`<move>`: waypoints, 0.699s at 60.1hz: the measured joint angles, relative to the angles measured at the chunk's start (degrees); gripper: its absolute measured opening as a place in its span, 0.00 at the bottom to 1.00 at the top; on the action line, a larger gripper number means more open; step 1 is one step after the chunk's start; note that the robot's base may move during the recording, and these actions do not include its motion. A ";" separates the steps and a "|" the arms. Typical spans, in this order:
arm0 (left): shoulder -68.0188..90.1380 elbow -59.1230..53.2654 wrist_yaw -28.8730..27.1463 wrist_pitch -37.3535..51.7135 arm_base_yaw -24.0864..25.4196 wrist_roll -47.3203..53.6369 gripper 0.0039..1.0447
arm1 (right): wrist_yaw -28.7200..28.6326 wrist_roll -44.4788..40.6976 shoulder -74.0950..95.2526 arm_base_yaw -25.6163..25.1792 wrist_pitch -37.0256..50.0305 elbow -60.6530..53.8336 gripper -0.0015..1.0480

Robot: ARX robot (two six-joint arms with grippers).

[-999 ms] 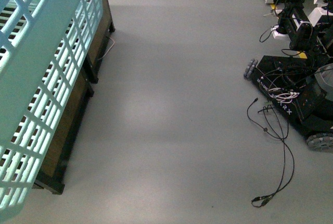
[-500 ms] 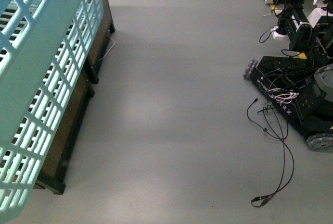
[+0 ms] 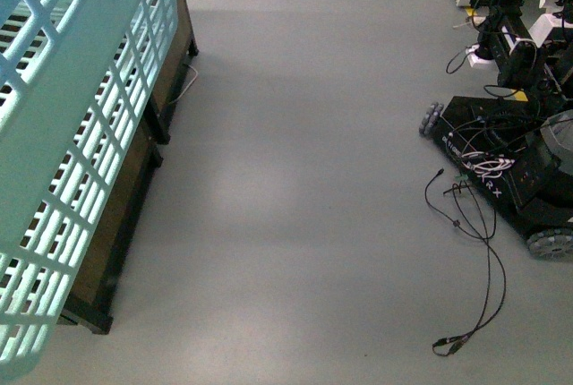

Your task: Pick lemon and mango into basket

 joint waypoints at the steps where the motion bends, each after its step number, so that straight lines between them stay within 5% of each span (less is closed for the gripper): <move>1: 0.00 0.00 0.00 0.00 0.00 0.00 0.05 | 0.02 0.00 0.00 0.00 0.00 0.00 0.92; 42: 0.00 0.00 0.00 0.00 0.00 0.00 0.05 | 0.02 0.00 0.00 0.00 0.00 0.00 0.92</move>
